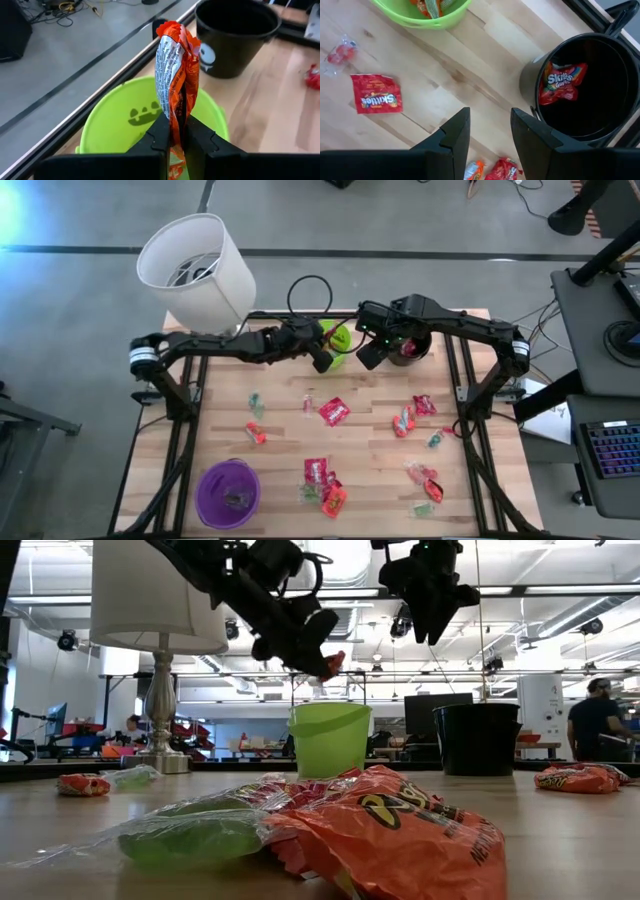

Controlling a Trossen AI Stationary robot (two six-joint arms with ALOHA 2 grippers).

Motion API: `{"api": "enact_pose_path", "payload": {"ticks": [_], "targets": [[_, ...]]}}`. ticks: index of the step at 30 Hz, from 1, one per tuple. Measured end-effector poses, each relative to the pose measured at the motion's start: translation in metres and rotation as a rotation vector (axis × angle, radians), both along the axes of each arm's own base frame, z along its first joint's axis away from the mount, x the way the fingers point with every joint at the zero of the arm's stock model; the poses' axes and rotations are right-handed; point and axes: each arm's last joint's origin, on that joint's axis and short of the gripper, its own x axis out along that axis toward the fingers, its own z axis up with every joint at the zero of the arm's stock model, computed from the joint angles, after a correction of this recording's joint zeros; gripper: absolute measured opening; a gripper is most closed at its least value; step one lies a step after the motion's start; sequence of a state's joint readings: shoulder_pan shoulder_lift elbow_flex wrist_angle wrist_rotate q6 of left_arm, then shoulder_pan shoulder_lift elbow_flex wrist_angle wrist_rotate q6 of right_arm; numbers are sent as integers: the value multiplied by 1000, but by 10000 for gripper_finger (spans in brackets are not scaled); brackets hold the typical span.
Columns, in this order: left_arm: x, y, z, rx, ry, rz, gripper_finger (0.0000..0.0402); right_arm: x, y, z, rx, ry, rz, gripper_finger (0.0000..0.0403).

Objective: Sort candy
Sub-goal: Put the orange chocolate into the green bucket

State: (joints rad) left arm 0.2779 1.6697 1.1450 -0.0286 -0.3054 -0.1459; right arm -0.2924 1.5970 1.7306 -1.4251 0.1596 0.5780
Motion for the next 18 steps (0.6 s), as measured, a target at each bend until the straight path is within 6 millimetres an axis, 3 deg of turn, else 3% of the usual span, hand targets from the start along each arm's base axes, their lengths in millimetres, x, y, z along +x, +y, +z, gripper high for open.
{"api": "enact_pose_path", "payload": {"ticks": [7,12,18], "targets": [[2,4,-8,29,44,-17,10,0,0,0,1,-1,-6,134],[1,18,-14,27,51,17,13,0,1,0,1,-1,-3,129],[-2,32,-18,-15,38,3,50,2,8,0,3,5,20,130]]}}
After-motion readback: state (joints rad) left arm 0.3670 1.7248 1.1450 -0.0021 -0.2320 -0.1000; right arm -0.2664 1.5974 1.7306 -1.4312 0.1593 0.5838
